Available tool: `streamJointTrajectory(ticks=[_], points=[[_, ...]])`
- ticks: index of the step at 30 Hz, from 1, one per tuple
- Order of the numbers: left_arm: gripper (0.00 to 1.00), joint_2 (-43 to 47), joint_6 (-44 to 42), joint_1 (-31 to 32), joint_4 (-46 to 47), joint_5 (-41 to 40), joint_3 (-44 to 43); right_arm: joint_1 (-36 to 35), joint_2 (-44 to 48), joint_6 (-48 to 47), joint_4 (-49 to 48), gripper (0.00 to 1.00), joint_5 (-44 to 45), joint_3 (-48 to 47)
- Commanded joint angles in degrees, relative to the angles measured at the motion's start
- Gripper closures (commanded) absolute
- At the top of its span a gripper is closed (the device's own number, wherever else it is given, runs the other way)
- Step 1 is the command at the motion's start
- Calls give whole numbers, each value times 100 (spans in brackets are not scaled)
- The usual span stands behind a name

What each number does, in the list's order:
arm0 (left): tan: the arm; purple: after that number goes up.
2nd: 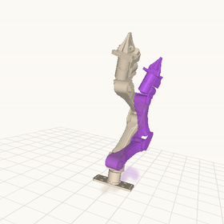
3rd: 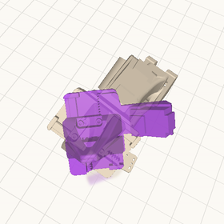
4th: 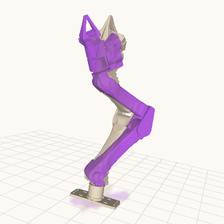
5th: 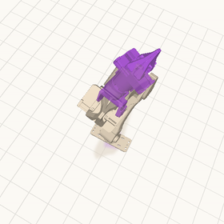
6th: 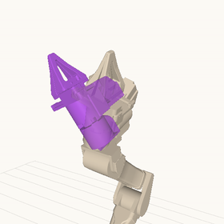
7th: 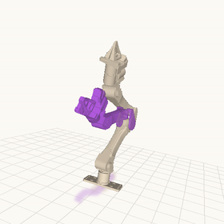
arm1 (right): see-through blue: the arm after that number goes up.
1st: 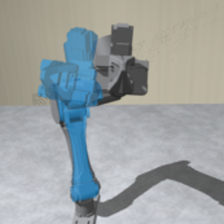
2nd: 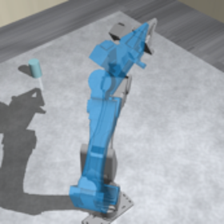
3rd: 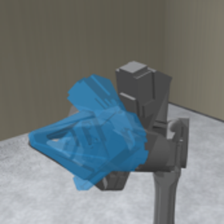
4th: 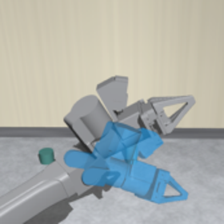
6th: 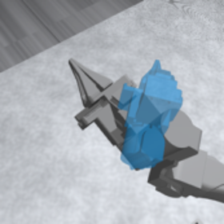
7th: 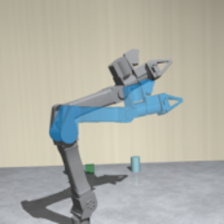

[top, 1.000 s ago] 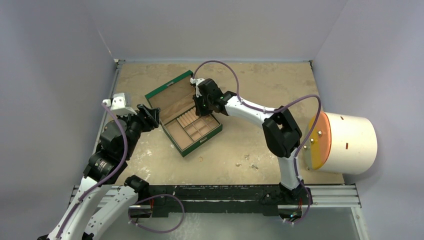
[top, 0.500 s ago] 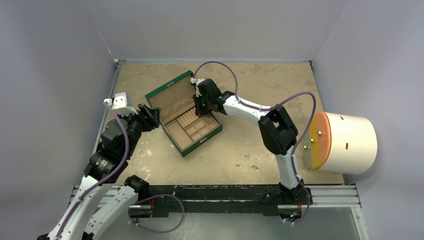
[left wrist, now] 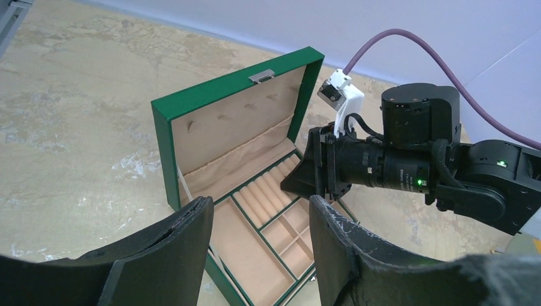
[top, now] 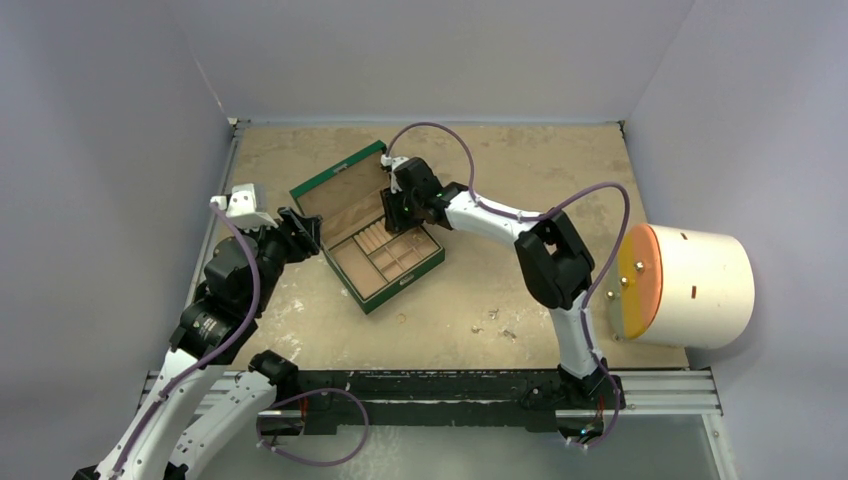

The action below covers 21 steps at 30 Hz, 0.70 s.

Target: Organize the mixed jewelry

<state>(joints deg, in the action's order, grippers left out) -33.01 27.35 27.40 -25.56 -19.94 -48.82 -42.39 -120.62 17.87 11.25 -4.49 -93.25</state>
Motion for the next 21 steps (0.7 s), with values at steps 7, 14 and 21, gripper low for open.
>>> streamJointTrajectory(ticks=[7,14,21], points=[[44,-36,-116,-24,113,-18,11,80,1241,32,-481,58,241,666],[44,-37,-116,-24,112,-27,7,75,2628,-114,-1003,57,409,1886],[44,-54,-116,-24,113,-27,4,77,4248,131,-1984,49,1072,3722]])
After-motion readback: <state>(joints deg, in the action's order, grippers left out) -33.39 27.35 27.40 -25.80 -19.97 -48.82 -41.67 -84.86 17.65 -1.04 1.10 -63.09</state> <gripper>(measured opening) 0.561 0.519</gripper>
